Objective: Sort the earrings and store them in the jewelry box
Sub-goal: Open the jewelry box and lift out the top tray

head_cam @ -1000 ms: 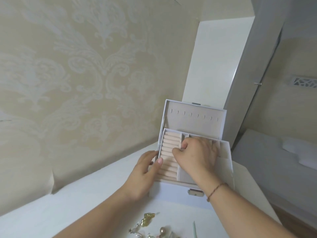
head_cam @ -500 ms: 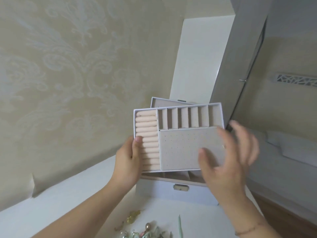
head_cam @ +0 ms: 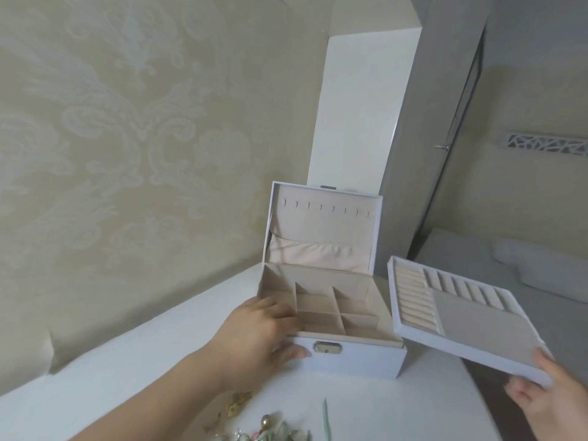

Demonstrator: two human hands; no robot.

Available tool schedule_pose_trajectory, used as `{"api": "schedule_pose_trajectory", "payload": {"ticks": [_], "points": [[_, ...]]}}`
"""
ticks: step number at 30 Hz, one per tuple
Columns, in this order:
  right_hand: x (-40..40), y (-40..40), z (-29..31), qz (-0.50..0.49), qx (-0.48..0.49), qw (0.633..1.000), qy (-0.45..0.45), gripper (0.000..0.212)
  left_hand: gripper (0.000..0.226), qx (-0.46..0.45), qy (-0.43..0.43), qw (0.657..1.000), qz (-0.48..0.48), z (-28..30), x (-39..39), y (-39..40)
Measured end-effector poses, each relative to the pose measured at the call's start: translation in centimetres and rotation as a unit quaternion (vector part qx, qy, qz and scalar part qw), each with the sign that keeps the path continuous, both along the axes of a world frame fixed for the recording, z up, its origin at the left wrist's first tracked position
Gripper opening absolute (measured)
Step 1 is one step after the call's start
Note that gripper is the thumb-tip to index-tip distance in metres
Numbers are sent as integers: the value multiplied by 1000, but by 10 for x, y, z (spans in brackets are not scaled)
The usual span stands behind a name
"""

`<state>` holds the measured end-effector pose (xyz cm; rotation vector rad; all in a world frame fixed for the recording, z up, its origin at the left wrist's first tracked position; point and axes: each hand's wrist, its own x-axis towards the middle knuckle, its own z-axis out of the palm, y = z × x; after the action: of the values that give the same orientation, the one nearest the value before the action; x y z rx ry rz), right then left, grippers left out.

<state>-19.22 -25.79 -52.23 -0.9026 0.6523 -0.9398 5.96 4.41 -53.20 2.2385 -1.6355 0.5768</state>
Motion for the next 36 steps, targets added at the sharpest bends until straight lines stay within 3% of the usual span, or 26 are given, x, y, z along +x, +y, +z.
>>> {"api": "schedule_pose_trajectory", "payload": {"ticks": [2, 5, 7, 10, 12, 15, 18, 23, 29, 32, 36], "points": [[-8, -14, -16, -14, 3, 999, 29, 53, 40, -6, -5, 1000, -2, -3, 2, -2], [-9, -28, -29, -13, 13, 997, 74, 14, 36, -44, -15, 999, 9, -6, 13, -6], [-3, -36, -36, -23, -9, 992, 124, 7, 37, -59, -11, 998, 18, -7, 22, -9], [12, -39, -37, -7, -49, 981, 190, 15, 24, -33, 9, 999, 1, 1, 36, -11], [19, -35, -34, 65, -89, 968, 225, 29, 12, -11, 52, 999, 10, 7, 50, -7], [20, -26, -35, 136, -158, 949, 237, 47, 28, -15, 58, 997, 39, 5, 69, -2], [19, -18, -40, 82, -198, 946, 243, 43, 47, -19, 59, 996, 60, -2, 65, -3], [22, -16, -46, 70, -208, 948, 231, 42, 42, -23, 31, 997, 70, -5, 56, -1], [17, -21, -46, 89, -225, 932, 269, 80, 5, -53, 70, 996, 11, 2, 48, 4], [12, -21, -47, 80, -237, 929, 271, 99, 29, -27, 58, 997, 45, -2, 43, 11], [8, -18, -55, 89, -208, 946, 233, 91, 40, 0, 63, 996, 55, 0, 37, 17]]}}
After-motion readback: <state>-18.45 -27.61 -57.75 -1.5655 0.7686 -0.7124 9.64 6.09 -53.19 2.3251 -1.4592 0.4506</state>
